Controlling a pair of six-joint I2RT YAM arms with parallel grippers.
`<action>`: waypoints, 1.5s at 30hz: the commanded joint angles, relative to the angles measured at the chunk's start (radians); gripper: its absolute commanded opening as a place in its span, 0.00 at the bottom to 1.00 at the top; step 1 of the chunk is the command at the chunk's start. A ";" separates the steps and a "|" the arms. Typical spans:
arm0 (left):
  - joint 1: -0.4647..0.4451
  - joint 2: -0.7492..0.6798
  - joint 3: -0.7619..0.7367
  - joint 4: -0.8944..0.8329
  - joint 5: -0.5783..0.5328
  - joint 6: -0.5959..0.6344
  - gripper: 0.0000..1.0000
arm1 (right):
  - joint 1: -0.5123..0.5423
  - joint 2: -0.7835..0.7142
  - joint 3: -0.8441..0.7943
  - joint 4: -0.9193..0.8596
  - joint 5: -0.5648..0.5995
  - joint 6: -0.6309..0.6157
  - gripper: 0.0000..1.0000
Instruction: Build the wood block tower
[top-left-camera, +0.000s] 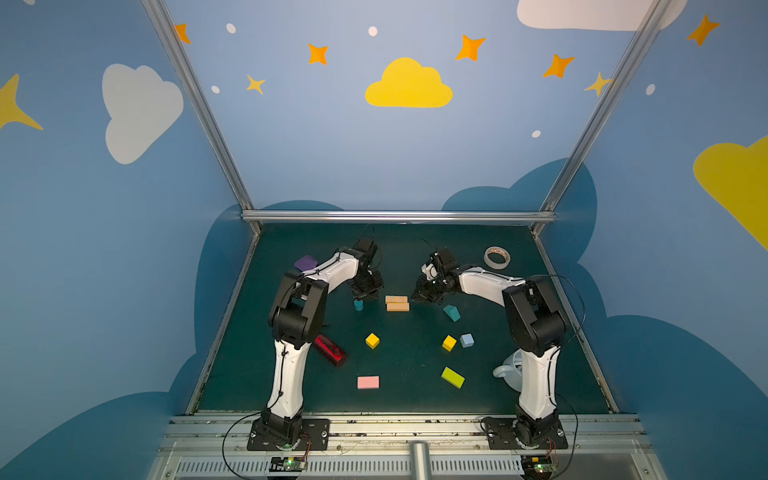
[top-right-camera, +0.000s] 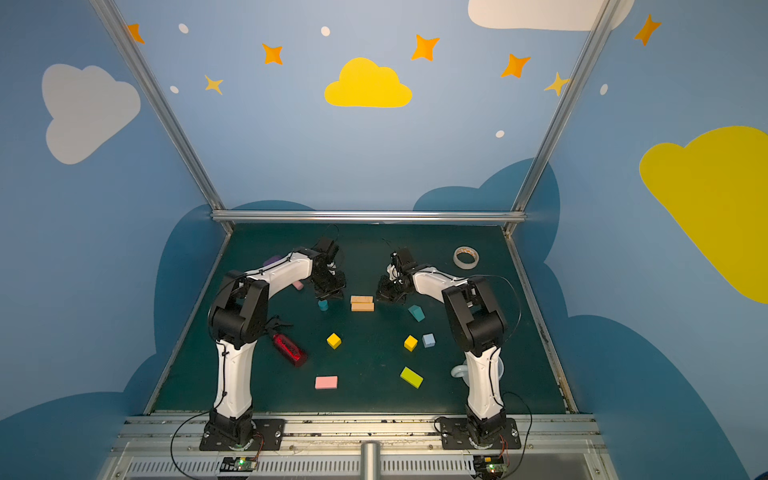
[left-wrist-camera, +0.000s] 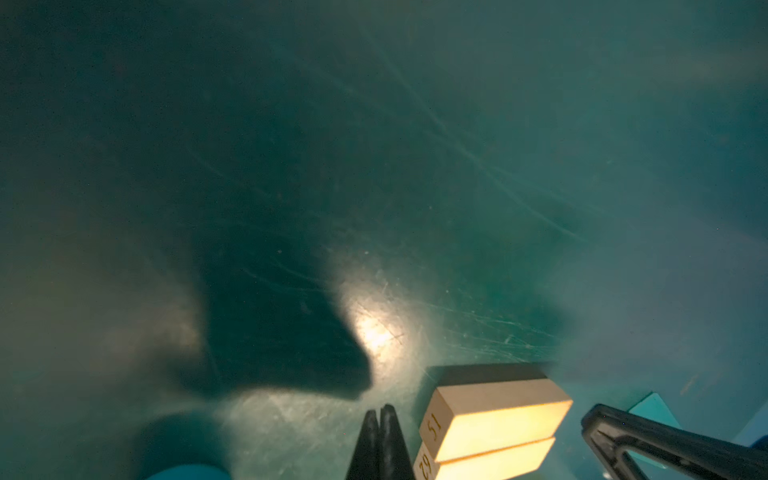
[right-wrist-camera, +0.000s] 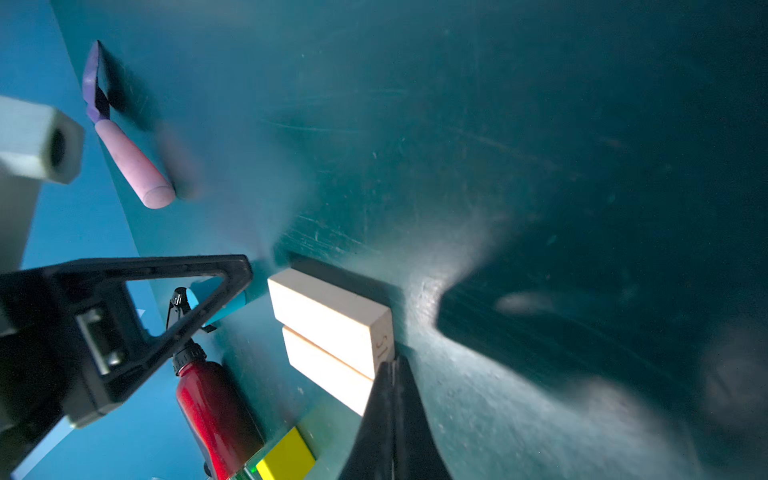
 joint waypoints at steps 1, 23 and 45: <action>0.000 0.005 0.017 -0.007 0.026 -0.010 0.04 | -0.003 0.021 0.025 -0.001 -0.017 0.006 0.00; -0.022 0.042 0.012 0.011 0.070 -0.025 0.04 | -0.004 0.074 0.056 -0.010 -0.028 0.031 0.00; -0.048 0.041 0.029 -0.008 0.047 -0.016 0.04 | 0.000 0.049 0.033 -0.013 -0.019 0.042 0.00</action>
